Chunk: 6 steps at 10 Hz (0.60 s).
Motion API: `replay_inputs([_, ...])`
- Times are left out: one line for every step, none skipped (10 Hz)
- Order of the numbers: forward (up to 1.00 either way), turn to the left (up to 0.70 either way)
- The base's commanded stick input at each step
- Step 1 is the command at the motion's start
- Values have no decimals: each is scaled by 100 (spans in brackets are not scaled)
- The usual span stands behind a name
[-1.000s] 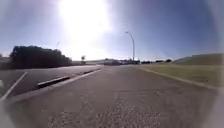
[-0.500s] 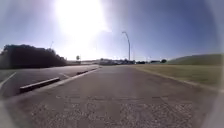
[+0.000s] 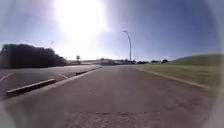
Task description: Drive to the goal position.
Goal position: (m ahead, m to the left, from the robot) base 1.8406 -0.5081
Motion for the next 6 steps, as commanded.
replay_inputs([100,1])
replay_inputs([100,1])
replay_inputs([100,1])
replay_inputs([100,-7])
replay_inputs([100,-26])
replay_inputs([100,-33])
